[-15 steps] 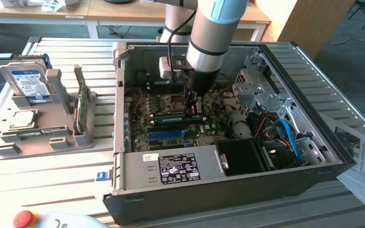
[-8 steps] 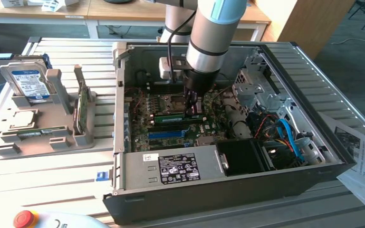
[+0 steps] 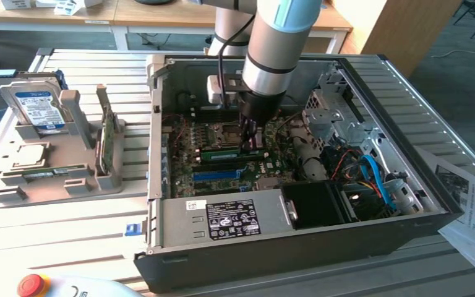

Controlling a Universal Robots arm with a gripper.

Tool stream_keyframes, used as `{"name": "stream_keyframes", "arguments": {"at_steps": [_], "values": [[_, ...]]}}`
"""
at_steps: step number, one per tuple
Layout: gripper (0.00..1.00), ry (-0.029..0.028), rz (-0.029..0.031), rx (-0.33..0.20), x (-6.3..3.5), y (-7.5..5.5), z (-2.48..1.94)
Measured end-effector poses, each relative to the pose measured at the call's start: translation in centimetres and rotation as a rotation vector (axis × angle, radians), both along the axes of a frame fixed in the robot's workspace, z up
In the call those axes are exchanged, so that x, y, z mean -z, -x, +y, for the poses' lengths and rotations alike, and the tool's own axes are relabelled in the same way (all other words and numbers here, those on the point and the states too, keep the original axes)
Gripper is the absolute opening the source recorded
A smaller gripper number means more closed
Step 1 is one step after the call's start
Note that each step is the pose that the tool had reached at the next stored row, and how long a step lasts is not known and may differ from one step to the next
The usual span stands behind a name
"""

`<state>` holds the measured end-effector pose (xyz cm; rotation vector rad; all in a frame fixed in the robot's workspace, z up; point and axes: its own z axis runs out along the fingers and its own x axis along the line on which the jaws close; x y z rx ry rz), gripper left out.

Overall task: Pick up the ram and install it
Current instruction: 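Insert the ram into the slot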

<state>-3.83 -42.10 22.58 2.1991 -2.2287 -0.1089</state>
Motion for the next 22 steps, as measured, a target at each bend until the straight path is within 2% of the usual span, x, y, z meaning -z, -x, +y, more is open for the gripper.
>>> {"name": "stream_keyframes", "arguments": {"at_steps": [15,16,22], "values": [[0.13,0.0,0.0004,0.001,0.13,0.03,-0.05],[0.19,0.0,0.0001,0.0,0.13,0.01,-0.05],[0.19,-0.0002,0.0,0.0,0.13,0.0,-0.05]]}}
